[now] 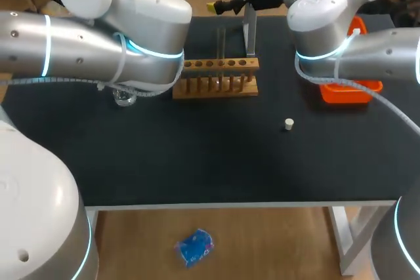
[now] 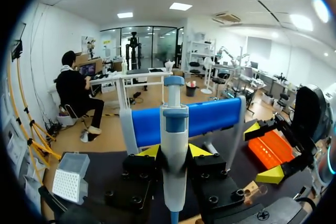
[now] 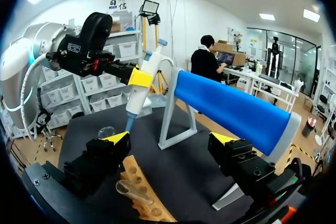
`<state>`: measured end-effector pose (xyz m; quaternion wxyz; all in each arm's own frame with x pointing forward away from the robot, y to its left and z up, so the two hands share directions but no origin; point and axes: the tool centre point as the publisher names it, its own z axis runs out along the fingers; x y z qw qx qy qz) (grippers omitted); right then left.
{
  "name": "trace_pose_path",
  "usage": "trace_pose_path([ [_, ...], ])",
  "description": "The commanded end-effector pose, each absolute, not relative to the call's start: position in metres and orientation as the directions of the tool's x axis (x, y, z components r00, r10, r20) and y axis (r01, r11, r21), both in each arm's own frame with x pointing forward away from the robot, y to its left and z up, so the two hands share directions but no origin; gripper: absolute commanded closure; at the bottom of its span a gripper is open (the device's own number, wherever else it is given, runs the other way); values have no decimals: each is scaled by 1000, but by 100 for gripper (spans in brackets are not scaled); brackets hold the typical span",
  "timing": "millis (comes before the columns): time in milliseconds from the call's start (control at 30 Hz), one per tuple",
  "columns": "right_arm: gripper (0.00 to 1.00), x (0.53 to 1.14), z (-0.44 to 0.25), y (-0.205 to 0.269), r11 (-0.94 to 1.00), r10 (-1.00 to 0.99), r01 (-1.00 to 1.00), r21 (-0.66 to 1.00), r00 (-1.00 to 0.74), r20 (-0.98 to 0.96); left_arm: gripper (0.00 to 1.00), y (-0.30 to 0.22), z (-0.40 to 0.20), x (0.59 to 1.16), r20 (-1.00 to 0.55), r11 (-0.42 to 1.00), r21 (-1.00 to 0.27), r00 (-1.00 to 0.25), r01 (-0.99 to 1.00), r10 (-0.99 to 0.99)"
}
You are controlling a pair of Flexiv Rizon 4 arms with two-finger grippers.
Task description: Invert the test tube, pick up the pipette, mount the tip to pipette, aspirate from beaker and dispense into the tube, eject the tip, return the pipette, and cap with the stopper.
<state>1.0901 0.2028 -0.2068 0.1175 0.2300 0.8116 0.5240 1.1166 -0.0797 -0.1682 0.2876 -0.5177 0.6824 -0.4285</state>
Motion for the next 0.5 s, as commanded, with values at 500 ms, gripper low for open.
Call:
trace_pose_path([
  [500,0,1092,-206,202,349,492,253,903,-869,53,100,-80,-173,1160,23,114,-856,-258,-504,-966],
])
